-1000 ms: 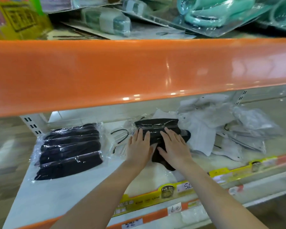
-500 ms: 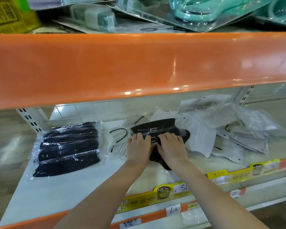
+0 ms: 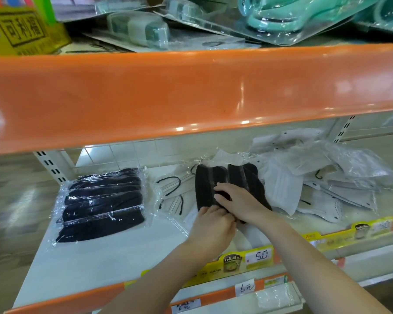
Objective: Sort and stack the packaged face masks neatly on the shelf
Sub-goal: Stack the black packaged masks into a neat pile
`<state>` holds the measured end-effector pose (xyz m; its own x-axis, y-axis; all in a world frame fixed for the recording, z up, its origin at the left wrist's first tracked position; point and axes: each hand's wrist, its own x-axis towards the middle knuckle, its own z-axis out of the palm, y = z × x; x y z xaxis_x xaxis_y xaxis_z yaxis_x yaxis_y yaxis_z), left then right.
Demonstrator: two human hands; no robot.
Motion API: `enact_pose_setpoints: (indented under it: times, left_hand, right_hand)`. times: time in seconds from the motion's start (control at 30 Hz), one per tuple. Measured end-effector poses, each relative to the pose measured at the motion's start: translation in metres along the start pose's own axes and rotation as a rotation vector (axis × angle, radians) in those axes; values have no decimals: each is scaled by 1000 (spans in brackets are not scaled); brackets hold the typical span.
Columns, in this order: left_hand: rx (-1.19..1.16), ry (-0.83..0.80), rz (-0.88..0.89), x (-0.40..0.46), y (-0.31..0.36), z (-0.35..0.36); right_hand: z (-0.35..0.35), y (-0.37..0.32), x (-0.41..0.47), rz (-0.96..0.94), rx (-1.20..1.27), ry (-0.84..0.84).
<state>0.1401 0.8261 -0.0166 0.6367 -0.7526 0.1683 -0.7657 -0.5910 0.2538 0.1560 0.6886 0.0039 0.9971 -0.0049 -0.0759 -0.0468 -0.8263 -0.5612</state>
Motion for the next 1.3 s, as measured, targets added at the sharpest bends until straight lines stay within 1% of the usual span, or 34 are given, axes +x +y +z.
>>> enact_pose_setpoints:
  times: [0.1,0.13,0.2,0.27,0.33,0.4,0.47,0.53,0.57,0.6,0.7,0.77,0.93,1.03,1.1,1.13,1.17,1.3]
  left_hand:
    - [-129,-118,214,-7,-4,0]
    - [-160,-130,250,-8,-2,-1]
    - [-243,-181,266,-12,0,-5]
    - [-281,-190,309,-21,-3,-9]
    - [-274,-129,356,-33,-11,-13]
    - [-237,71,382,-45,-24,-17]
    - [-163,302,345,-52,-41,-23]
    - [-87,390,226,-50,-60,-27]
    - [-40,384,146,-49,-69,-28]
    - [5,343,65,-48,-76,-28]
    - [117,116,-130,-48,-83,-27]
    - [101,-35,-212,-50,-83,-26]
    - [172,-142,-239,-47,-82,-30]
    - [246,-132,-208,-45,-80,-36]
    - [268,-145,-204,-44,-77,-38]
    - [282,-147,-190,-44,-77,-37]
    - [291,-117,-176,-44,-79,-37]
    - [312,136,-58,-47,-92,-32]
  right_hand:
    - [-1,-11,2,-39,-21,-89]
    - [1,-17,2,-63,-39,-123]
    - [10,-29,1,-122,-89,-191]
    - [16,-34,1,-173,-140,-214]
    - [18,-34,1,-222,-188,-212]
    - [21,-30,-1,-256,-183,-213]
    - [27,-28,-5,-302,-140,-198]
    - [35,-29,-11,-340,-149,-146]
    - [36,-30,-14,-323,-155,-123]
    - [37,-30,-17,-313,-161,-93]
    - [44,-28,-24,-309,-209,51]
    - [49,-25,-29,-286,-288,153]
    - [53,-17,-41,-194,-443,182]
    - [49,-12,-42,-140,-445,143]
    - [48,-13,-42,-159,-458,129]
    - [47,-14,-42,-172,-479,152]
    - [49,-14,-41,-183,-503,203]
    - [55,-17,-37,-253,-540,406]
